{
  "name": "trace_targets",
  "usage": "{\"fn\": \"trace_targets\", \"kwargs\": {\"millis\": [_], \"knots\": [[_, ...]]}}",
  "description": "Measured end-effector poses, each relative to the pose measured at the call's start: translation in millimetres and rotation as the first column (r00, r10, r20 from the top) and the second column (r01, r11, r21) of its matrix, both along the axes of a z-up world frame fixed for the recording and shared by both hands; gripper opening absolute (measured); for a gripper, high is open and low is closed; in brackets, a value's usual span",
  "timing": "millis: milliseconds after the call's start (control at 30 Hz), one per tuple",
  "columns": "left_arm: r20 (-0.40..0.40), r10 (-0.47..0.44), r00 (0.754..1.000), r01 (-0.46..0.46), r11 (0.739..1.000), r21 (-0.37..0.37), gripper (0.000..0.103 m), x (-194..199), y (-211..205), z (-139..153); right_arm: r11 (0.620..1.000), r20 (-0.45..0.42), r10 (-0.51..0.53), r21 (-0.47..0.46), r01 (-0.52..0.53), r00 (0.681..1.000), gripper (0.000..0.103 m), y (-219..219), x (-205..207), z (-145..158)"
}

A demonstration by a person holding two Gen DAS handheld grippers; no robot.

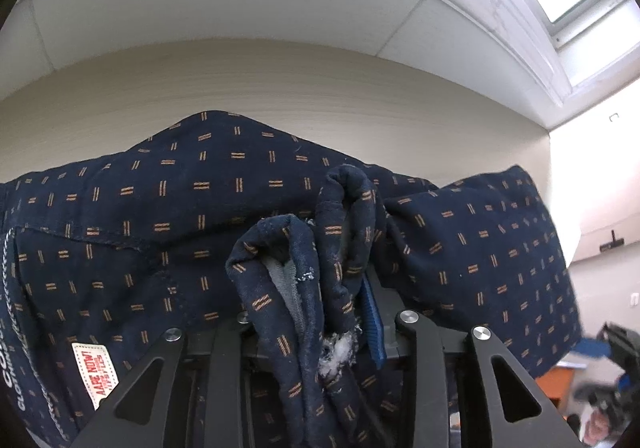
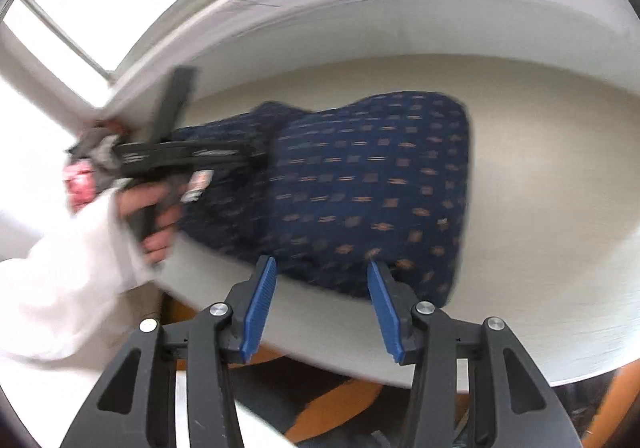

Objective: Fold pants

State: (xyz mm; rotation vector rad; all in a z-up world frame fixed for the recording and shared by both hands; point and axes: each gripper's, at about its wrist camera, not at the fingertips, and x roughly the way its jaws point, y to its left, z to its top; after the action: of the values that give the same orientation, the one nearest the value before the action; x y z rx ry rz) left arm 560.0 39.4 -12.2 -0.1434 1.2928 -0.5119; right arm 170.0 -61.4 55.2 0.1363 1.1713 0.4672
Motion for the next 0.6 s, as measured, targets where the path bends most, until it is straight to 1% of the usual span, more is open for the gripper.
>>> {"fn": "trace_targets", "kwargs": {"millis": [67, 100, 133, 167, 200, 233, 333, 367, 400, 433, 467, 533, 567, 600], "knots": [[0.007, -0.003, 1.0, 0.003, 1.0, 0.005, 0.035, -3, 1, 0, 0.997, 0.012, 0.012, 0.075, -0.013, 1.0, 0.044, -4, -5, 8], [0.016, -0.003, 1.0, 0.003, 1.0, 0.009, 0.035, -6, 1, 0, 0.995, 0.04, -0.002, 0.1, -0.002, 0.999, 0.044, -7, -7, 12], [0.022, -0.002, 1.0, 0.002, 1.0, 0.013, 0.035, -8, 1, 1, 0.997, 0.075, -0.024, 0.077, 0.019, 0.997, 0.044, 0, 0, 8], [0.027, -0.001, 1.0, 0.0, 1.0, 0.015, 0.035, -11, 0, 0, 0.999, 0.119, -0.045, 0.025, 0.042, 0.992, 0.044, 3, 2, 6], [0.033, 0.001, 0.999, -0.002, 1.0, 0.018, 0.035, -15, -1, 0, 0.996, 0.168, -0.058, -0.051, 0.068, 0.984, 0.044, 8, 7, -2], [0.037, 0.003, 0.999, -0.003, 1.0, 0.021, 0.035, -18, -3, 2, 0.993, 0.182, -0.057, -0.094, 0.075, 0.982, 0.044, 11, 15, -11], [0.043, 0.011, 0.999, -0.012, 1.0, 0.022, 0.036, -27, -6, 4, 0.983, 0.181, -0.035, -0.17, 0.067, 0.983, 0.042, 20, 34, -51], [0.041, 0.015, 0.999, -0.016, 1.0, 0.023, 0.038, -28, -8, 4, 0.978, 0.146, -0.032, -0.202, 0.061, 0.989, 0.042, 21, 40, -67], [0.04, 0.017, 0.999, -0.018, 1.0, 0.022, 0.038, -31, -8, 5, 0.974, 0.126, -0.028, -0.221, 0.055, 0.992, 0.043, 20, 41, -83], [0.041, 0.02, 0.999, -0.021, 1.0, 0.021, 0.038, -35, -9, 5, 0.974, 0.15, -0.019, -0.219, 0.052, 0.989, 0.043, 19, 42, -86], [0.043, 0.022, 0.999, -0.022, 1.0, 0.021, 0.039, -37, -9, 5, 0.976, 0.175, -0.004, -0.215, 0.043, 0.985, 0.042, 19, 38, -87], [0.04, 0.027, 0.999, -0.028, 1.0, 0.01, 0.04, -43, -6, 4, 0.977, 0.179, 0.014, -0.214, 0.025, 0.984, 0.041, 16, 38, -86], [0.037, 0.035, 0.999, -0.035, 0.999, 0.002, 0.042, -45, -5, 4, 0.979, 0.17, 0.014, -0.201, 0.021, 0.985, 0.04, 14, 40, -85], [0.036, 0.045, 0.998, -0.045, 0.999, -0.001, 0.046, -46, -3, 3, 0.981, 0.162, 0.011, -0.195, 0.021, 0.987, 0.039, 12, 41, -85]]}}
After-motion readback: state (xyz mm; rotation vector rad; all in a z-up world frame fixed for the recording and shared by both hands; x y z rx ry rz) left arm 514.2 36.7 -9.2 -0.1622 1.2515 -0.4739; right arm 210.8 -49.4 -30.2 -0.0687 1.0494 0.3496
